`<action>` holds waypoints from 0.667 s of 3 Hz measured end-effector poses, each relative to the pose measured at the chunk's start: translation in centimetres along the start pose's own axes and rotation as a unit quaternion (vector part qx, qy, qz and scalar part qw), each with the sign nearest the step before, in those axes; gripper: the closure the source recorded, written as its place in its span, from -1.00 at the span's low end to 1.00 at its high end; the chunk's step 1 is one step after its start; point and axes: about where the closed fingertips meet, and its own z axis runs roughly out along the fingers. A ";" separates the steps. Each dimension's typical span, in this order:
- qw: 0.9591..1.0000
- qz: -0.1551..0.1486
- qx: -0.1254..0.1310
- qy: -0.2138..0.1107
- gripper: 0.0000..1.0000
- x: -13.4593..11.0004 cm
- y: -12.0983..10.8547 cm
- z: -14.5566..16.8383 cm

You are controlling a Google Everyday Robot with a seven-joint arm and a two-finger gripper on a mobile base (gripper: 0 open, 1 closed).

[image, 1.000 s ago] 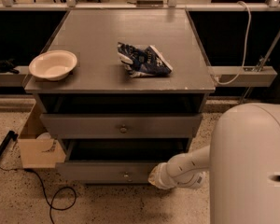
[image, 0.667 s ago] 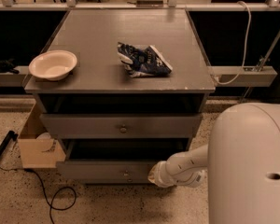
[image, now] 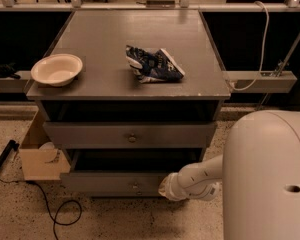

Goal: Close middle drawer

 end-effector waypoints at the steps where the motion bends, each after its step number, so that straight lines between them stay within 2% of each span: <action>1: 1.000 0.000 0.000 0.000 -0.43 0.0 0.0 0.0; 2: 1.000 0.000 0.000 0.000 -0.90 0.0 0.0 0.0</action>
Offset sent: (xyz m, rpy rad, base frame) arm 0.0000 0.0000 0.0000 0.0000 0.0000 0.0000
